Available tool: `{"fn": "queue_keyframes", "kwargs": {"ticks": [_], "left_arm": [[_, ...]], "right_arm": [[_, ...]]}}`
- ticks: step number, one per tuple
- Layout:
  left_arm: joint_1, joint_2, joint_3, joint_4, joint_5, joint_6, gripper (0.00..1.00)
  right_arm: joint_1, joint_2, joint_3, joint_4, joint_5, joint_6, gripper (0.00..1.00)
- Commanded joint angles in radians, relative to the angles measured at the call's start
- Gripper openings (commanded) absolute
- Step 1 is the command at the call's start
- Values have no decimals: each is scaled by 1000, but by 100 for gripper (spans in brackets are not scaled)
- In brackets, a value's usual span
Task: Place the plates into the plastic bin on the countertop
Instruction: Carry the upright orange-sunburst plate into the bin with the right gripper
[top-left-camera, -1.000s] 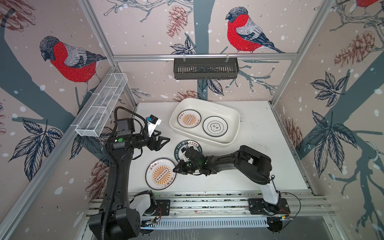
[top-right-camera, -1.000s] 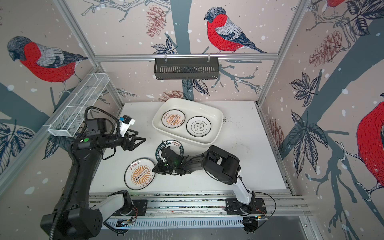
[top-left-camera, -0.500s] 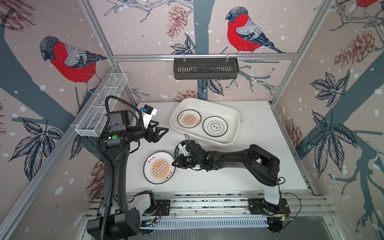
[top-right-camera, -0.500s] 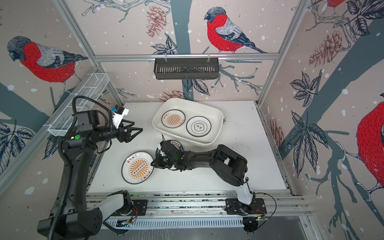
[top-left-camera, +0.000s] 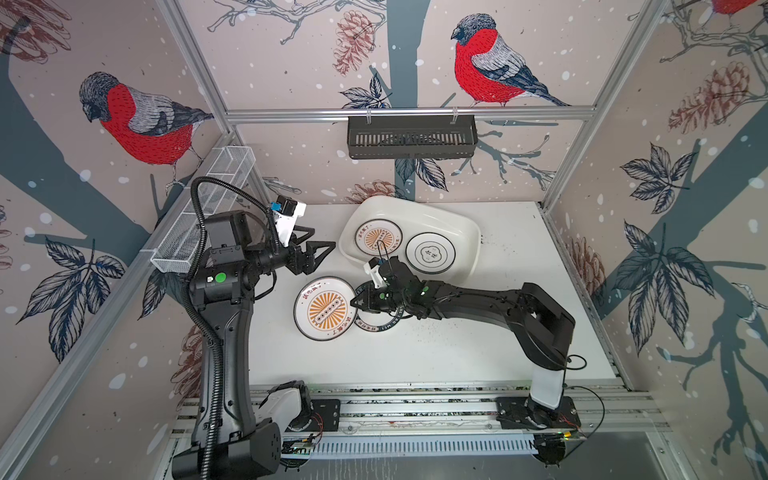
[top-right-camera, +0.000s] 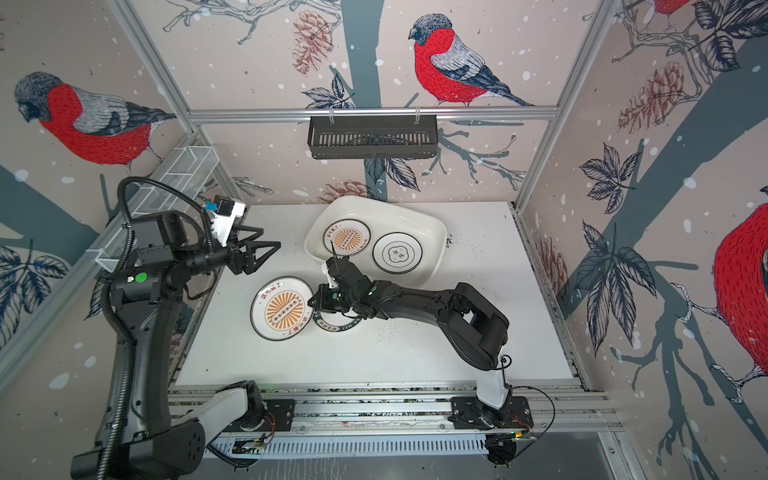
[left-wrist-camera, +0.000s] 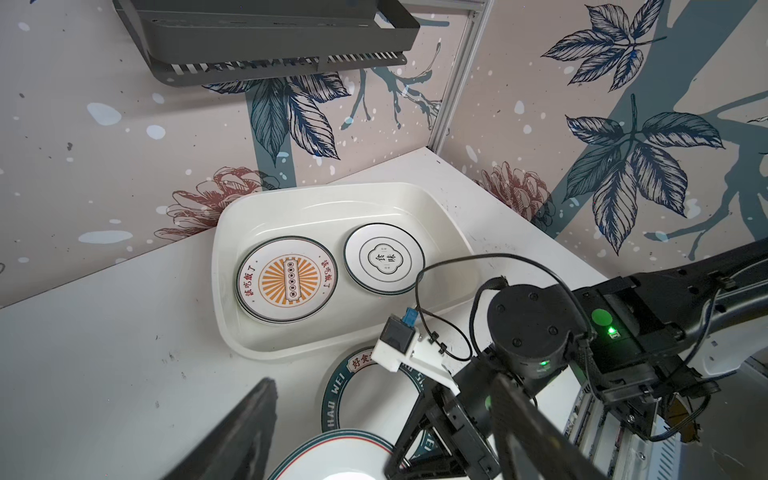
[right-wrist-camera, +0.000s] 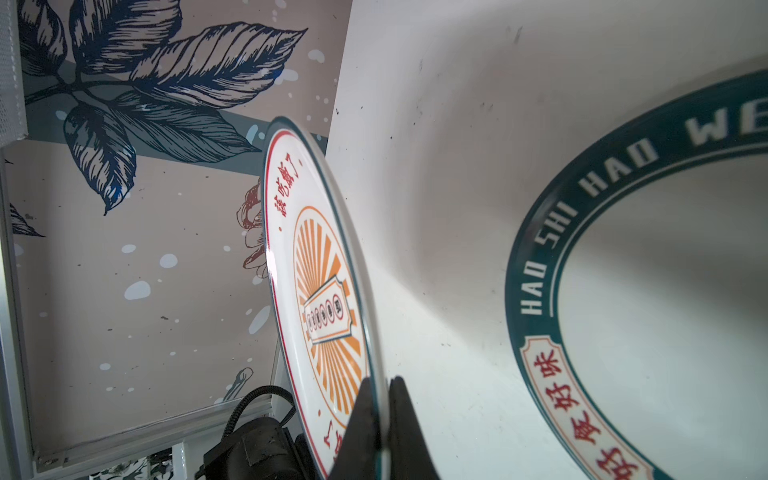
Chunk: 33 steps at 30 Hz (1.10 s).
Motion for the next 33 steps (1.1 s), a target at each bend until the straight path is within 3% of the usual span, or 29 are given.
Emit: {"fn": "queue_keyframes", "kwargs": {"ticks": [1, 12, 21, 25, 33], "left_arm": [[-1, -1, 14, 30, 6, -17, 80], [0, 39, 7, 71, 2, -50, 80], [-65, 81, -87, 116, -32, -24, 80], [-125, 94, -107, 124, -53, 5, 80], [-137, 131, -133, 163, -36, -19, 80]], "right_arm": [[-29, -34, 15, -24, -25, -47, 3], [-207, -199, -16, -133, -46, -139, 3], [-443, -315, -61, -244, -87, -234, 4], [-563, -309, -62, -288, -122, -281, 4], [-717, -230, -19, -359, -112, -375, 4]]}}
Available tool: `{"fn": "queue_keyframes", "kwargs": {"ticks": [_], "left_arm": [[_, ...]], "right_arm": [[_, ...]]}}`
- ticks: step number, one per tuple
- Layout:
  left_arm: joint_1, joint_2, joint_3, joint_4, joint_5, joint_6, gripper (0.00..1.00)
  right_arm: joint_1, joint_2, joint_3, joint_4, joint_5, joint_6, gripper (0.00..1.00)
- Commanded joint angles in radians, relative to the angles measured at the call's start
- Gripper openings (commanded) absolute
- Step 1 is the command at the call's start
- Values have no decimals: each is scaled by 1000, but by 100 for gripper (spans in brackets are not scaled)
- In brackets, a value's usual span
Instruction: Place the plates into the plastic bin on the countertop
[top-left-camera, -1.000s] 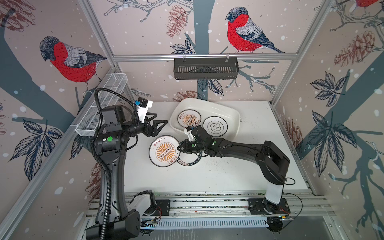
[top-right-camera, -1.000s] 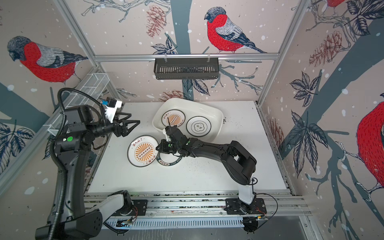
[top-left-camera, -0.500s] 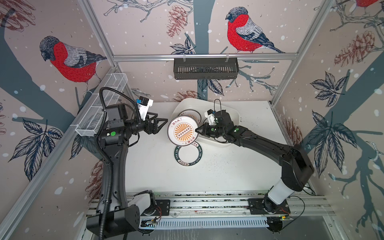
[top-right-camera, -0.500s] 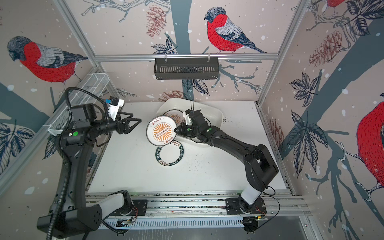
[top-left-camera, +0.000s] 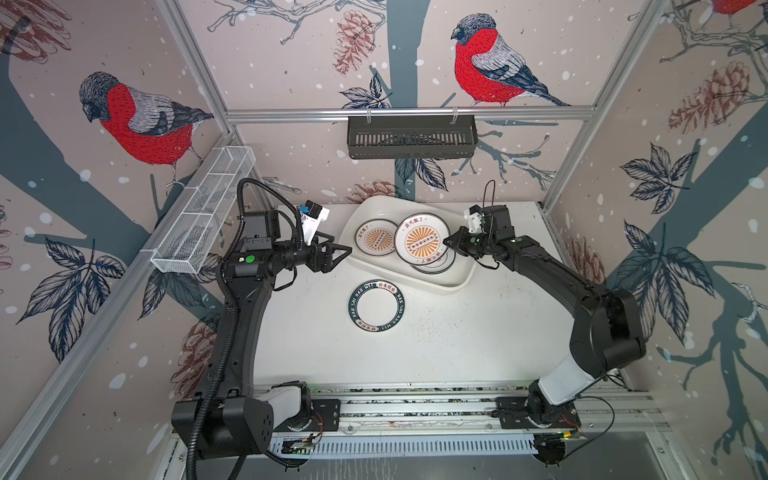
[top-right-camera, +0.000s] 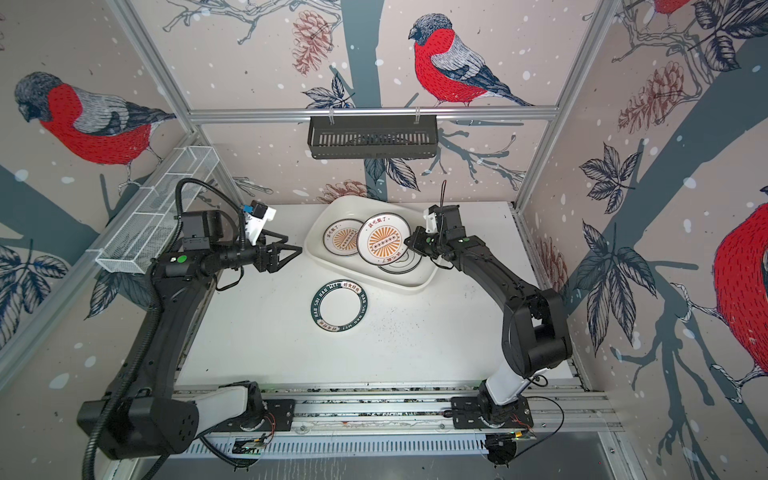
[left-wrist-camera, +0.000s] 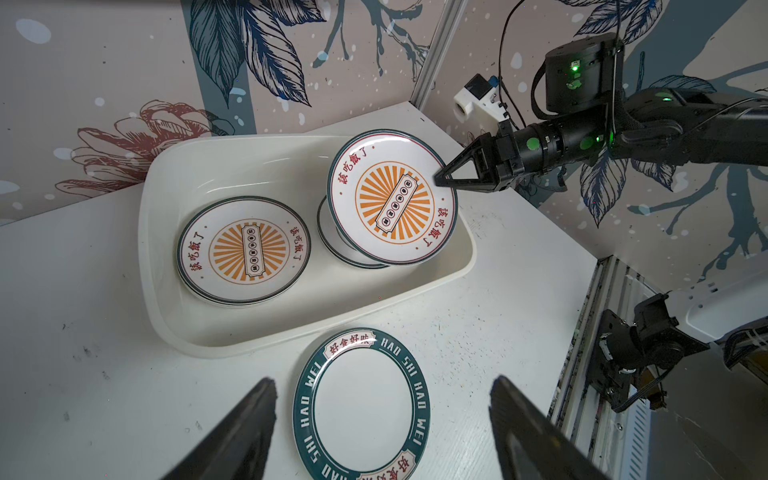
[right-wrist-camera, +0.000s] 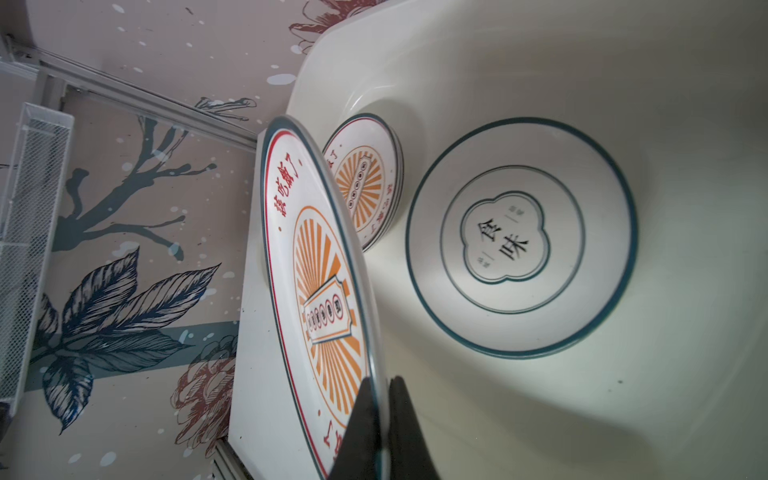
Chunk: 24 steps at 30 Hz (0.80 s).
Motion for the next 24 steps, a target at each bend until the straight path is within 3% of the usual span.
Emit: {"fn": "queue_keyframes", "kwargs": {"ticks": [1, 12, 24], "left_arm": [[-2, 8, -9, 53, 7, 4, 80], [-4, 35, -24, 79, 25, -13, 80], [-8, 52, -26, 92, 34, -21, 80]], "right_arm": [[-38, 34, 31, -24, -18, -70, 4], [-98, 203, 134, -106, 9, -145, 4], [-124, 278, 154, -117, 3, -159, 4]]}}
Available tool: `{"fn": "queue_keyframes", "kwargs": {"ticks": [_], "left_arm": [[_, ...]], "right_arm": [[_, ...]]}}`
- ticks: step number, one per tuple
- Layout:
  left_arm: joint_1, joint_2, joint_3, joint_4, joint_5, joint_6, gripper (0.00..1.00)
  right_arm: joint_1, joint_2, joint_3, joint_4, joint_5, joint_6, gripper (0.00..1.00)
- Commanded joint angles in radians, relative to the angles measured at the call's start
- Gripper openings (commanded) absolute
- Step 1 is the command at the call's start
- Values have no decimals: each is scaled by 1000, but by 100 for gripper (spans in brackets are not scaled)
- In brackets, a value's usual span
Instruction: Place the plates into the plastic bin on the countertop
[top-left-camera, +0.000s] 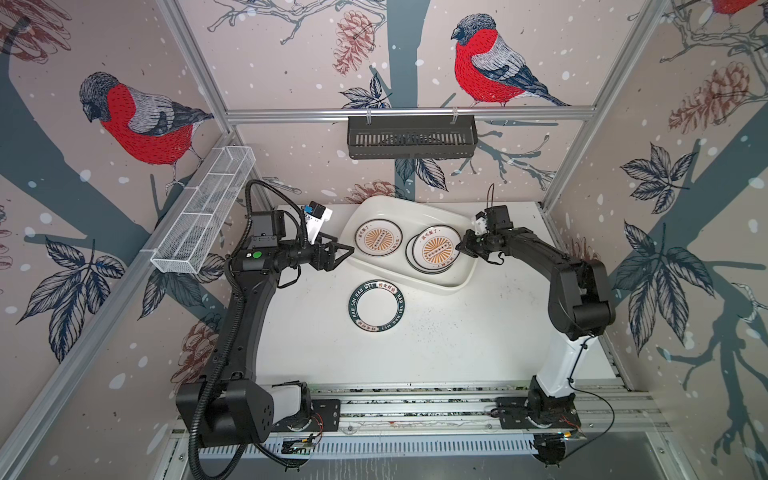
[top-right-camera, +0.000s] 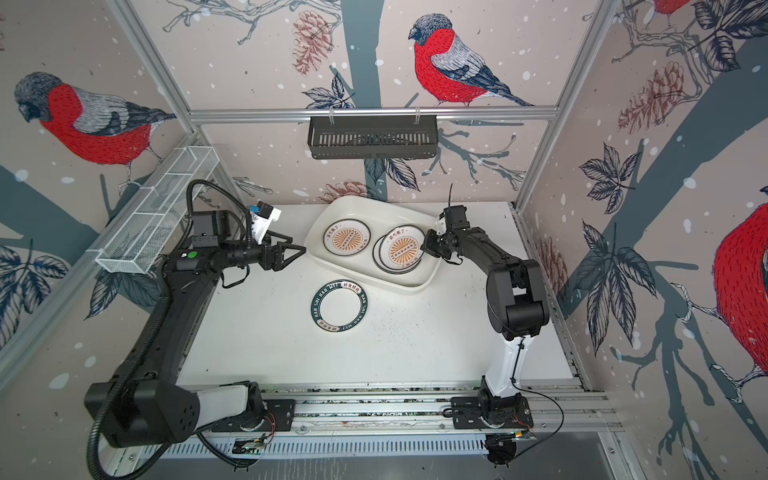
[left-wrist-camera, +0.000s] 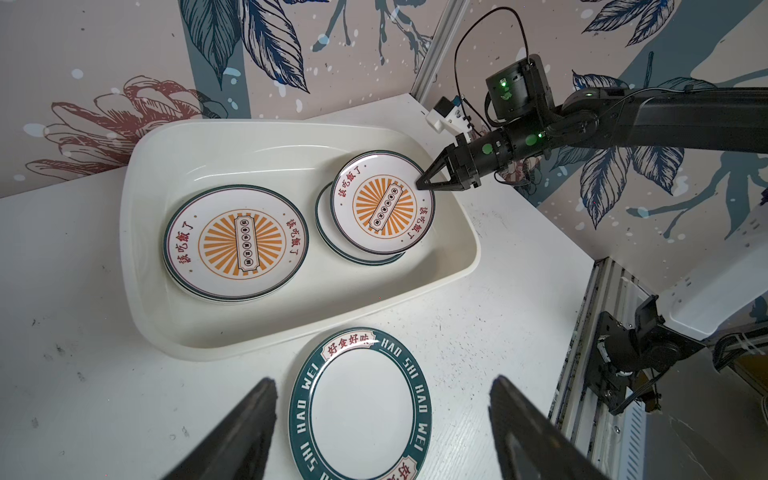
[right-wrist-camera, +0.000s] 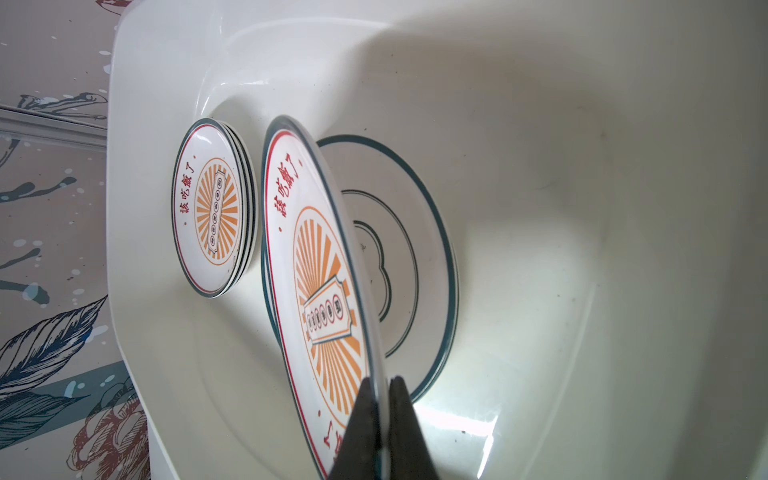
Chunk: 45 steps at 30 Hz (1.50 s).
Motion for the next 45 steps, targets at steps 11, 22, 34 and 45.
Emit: {"fn": "queue_keyframes", "kwargs": {"ticks": [11, 22, 34, 45], "left_arm": [[-3, 13, 6, 38, 27, 3, 80], [-5, 12, 14, 35, 33, 7, 80], [-6, 6, 12, 26, 31, 22, 80], [-6, 2, 6, 22, 34, 29, 80]], "right_arm": [[-15, 46, 33, -11, -30, -19, 6], [-18, 55, 32, -23, -25, -22, 10], [-21, 55, 35, -40, -13, -25, 14], [-23, 47, 36, -56, -3, -35, 16]]}}
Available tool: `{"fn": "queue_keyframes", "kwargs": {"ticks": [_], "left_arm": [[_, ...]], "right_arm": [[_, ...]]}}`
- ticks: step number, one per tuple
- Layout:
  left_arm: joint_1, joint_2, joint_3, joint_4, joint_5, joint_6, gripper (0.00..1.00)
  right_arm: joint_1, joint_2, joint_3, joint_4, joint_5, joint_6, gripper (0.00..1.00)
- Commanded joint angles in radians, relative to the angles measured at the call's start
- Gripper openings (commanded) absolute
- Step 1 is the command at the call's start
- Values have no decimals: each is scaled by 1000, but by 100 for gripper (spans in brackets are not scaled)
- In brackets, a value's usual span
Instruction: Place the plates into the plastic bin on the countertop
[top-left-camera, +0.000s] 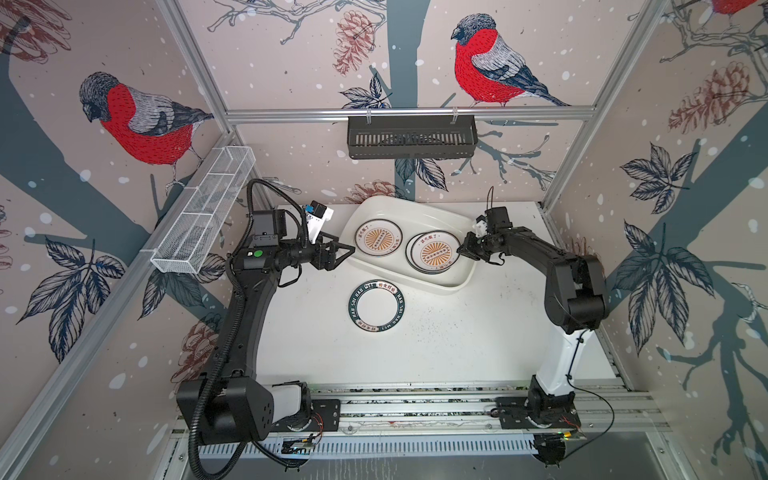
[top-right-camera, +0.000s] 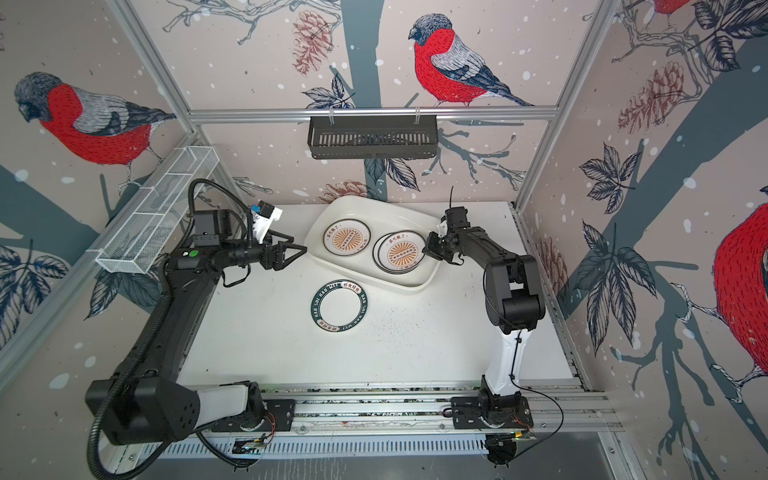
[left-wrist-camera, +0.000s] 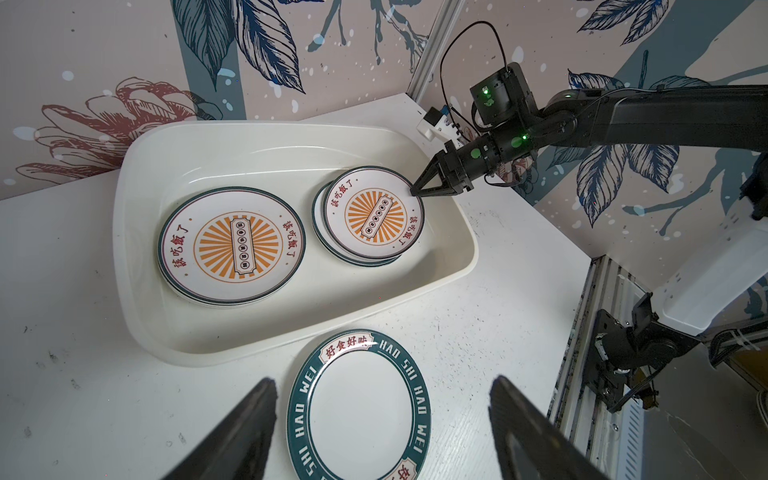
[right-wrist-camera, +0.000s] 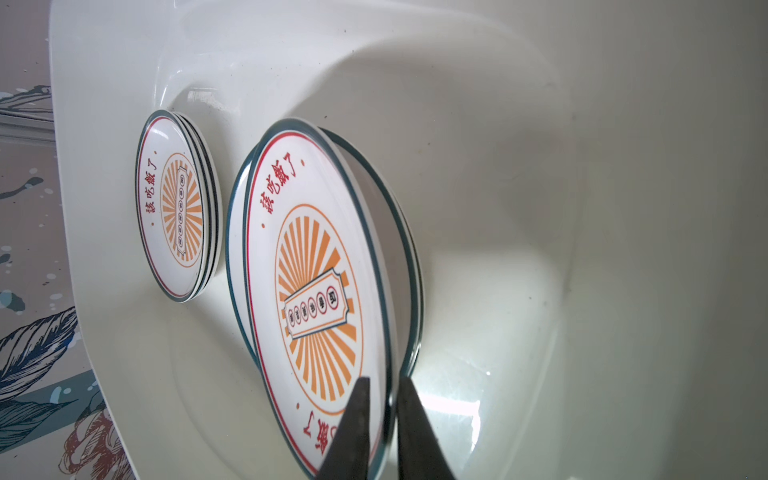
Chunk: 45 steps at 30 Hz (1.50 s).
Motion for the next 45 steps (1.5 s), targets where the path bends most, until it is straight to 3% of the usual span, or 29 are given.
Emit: {"fn": "queue_keyframes", "kwargs": {"ticks": [1, 17, 27, 32, 35, 39, 45], "left_arm": [[1, -7, 0, 21, 29, 24, 80], [-2, -9, -25, 42, 13, -7, 82], [5, 22, -180, 218, -186, -271, 85], [41, 19, -300, 333, -234, -412, 85], [88, 49, -327, 320, -161, -384, 84], [139, 126, -341, 283, -150, -397, 82], [150, 239, -399, 311, -75, -383, 78]], "right_arm": [[0, -7, 7, -13, 5, -19, 16], [1, -20, 26, -26, 5, -20, 16], [-1, -127, 25, 38, 13, -7, 17], [0, -252, -60, 127, -10, 6, 18], [2, -347, -140, 178, -26, 4, 18], [4, -480, -289, 282, -82, 30, 20], [22, -654, -497, 383, -134, 65, 23]]}}
